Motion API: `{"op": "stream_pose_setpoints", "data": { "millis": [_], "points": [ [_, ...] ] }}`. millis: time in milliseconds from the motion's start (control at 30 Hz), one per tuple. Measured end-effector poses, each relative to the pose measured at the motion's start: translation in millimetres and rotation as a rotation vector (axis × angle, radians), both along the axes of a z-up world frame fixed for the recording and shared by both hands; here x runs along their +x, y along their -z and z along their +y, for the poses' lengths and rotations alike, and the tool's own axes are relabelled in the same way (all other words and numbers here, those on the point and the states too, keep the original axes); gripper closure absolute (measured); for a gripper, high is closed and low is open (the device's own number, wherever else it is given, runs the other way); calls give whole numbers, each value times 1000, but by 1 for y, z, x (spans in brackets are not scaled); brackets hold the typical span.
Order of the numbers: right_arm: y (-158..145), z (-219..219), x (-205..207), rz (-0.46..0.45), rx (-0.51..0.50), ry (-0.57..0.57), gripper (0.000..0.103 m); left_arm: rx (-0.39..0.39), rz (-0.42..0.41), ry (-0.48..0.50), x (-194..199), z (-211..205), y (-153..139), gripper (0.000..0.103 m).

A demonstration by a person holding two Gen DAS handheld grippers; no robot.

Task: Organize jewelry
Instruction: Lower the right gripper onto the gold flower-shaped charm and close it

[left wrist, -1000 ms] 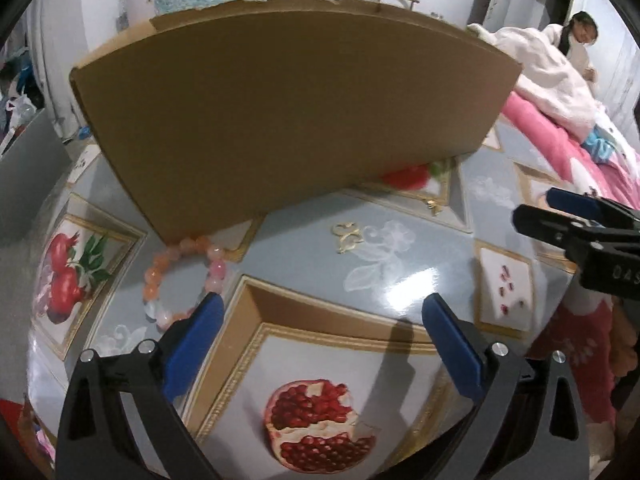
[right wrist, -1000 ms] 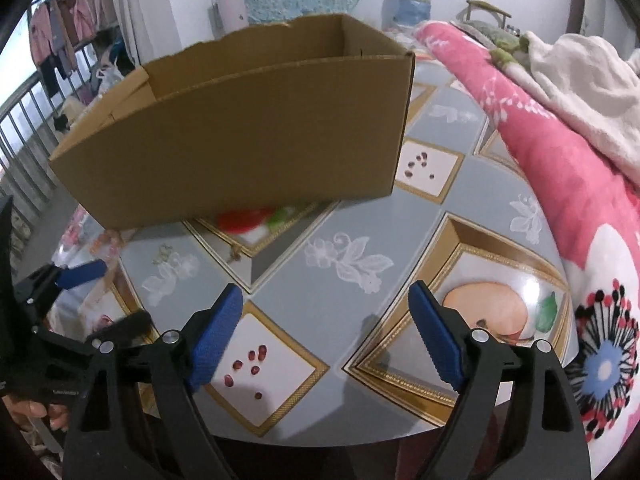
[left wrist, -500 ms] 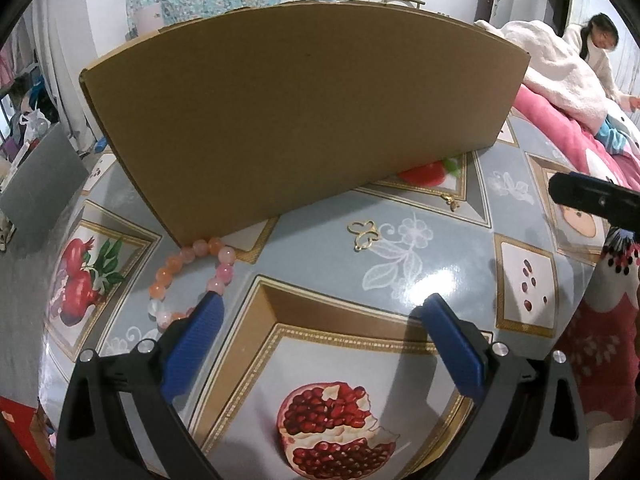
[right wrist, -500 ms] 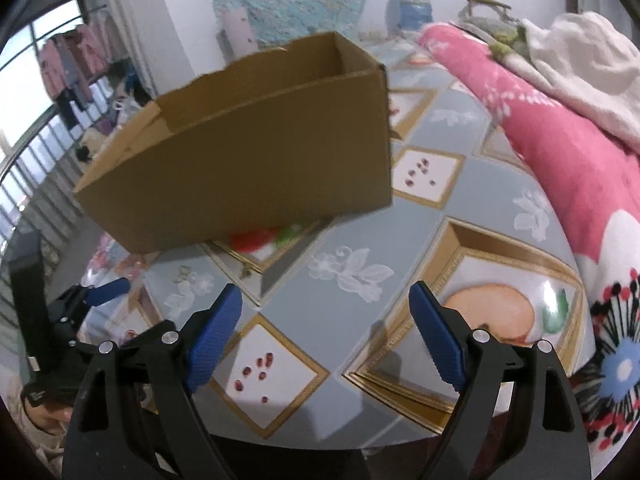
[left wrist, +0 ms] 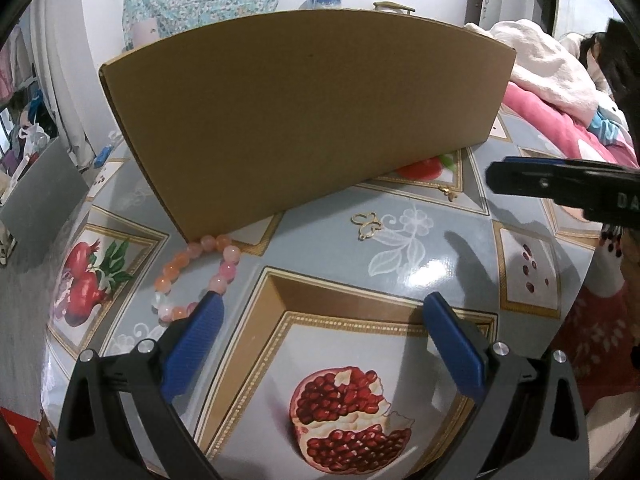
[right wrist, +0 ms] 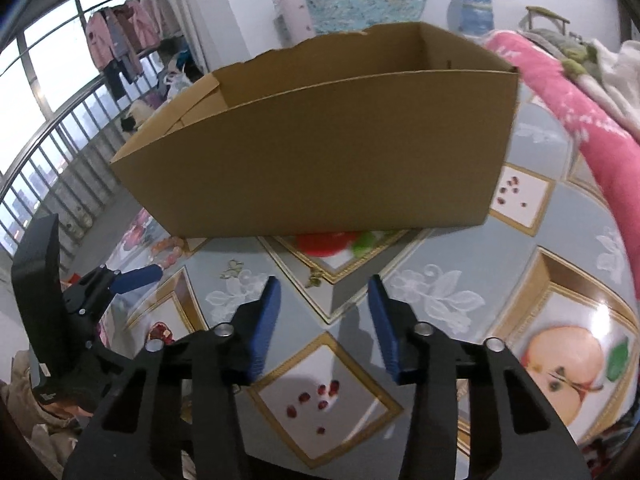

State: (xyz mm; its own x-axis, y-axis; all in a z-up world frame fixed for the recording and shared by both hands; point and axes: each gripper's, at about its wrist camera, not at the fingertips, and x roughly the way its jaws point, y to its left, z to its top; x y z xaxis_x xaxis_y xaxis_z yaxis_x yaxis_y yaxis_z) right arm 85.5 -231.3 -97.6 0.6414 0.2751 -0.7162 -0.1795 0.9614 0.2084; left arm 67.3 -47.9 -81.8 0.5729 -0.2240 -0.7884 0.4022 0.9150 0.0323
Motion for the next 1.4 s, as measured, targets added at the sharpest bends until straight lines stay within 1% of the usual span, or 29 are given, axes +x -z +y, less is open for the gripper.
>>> {"op": "stream_pose_setpoints", "data": {
  "millis": [167,333,400,567,633,733,767,800,933,1033,1200,1300,1367,1400],
  "points": [
    [6,9,11,24,-21,-12,69,4,2,0,1,-2,0,5],
    [13,18,18,36,-84,-19,74,4,4,6,1,-1,-1,5],
    [14,22,19,39,-106,-25,81,4,3,9,1,-1,-1,4],
    [16,32,22,30,-177,-32,91,1,-1,15,2,-1,0,4],
    [16,34,24,32,-191,-41,91,0,-1,16,2,-1,0,4],
    [15,41,24,28,-240,-59,92,-1,-1,15,2,-1,0,4],
    [15,43,24,31,-252,-65,93,0,-1,16,2,-1,0,4],
    [15,46,25,34,-252,-70,97,0,-2,17,2,-1,0,4],
    [13,49,24,40,-255,-71,97,-1,-2,17,3,-1,0,4],
    [12,42,20,51,-228,-68,98,-2,-4,18,3,-1,0,4],
    [10,28,7,66,-212,-44,98,-9,-13,26,2,-1,0,4],
    [9,19,0,73,-207,-24,98,-18,-31,48,-1,5,-3,8],
    [8,15,-1,77,-195,-12,98,-22,-52,44,-1,8,-6,20],
    [7,12,-2,77,-189,-8,98,-31,-55,42,1,9,-8,23]
  ]
}}
